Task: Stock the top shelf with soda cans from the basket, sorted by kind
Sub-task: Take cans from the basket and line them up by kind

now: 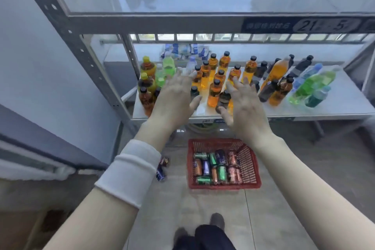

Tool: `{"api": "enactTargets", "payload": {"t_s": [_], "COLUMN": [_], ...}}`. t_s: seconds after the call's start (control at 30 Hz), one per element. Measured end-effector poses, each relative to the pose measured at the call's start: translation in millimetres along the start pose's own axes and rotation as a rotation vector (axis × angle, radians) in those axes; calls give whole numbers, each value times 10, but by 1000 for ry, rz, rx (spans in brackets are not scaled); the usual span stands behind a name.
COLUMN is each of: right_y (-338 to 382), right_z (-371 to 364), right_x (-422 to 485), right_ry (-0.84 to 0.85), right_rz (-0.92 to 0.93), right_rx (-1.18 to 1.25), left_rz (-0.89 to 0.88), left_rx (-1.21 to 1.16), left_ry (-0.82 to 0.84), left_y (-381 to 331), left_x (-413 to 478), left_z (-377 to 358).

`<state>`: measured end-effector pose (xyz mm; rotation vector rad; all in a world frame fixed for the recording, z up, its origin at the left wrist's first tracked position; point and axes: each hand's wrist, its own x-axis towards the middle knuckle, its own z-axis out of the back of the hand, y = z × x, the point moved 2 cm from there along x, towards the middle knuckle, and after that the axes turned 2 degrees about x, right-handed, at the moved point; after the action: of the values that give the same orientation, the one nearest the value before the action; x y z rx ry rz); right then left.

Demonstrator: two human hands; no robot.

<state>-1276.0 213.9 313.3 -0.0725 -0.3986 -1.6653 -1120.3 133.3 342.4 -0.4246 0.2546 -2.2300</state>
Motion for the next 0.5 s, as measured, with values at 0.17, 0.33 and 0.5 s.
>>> {"api": "enactTargets", "payload": {"t_s": [0.17,0.33,0.5], "right_y": [-534,-1113,-1735], "right_z": [-200,-439,-714], "right_x": [-374,-671,-1005], "right_ry": [79,186,313], "right_rz": [-75,-154,-240], "right_rx": [4,77,159], "left_rz": [13,107,188], "left_rx": [-33,-52,-80], "left_ry": [59,155,266], "left_y": [-274,-559,-806], "left_x": [-63,-81,-90], "left_z": [-452,-1063,-1778]}}
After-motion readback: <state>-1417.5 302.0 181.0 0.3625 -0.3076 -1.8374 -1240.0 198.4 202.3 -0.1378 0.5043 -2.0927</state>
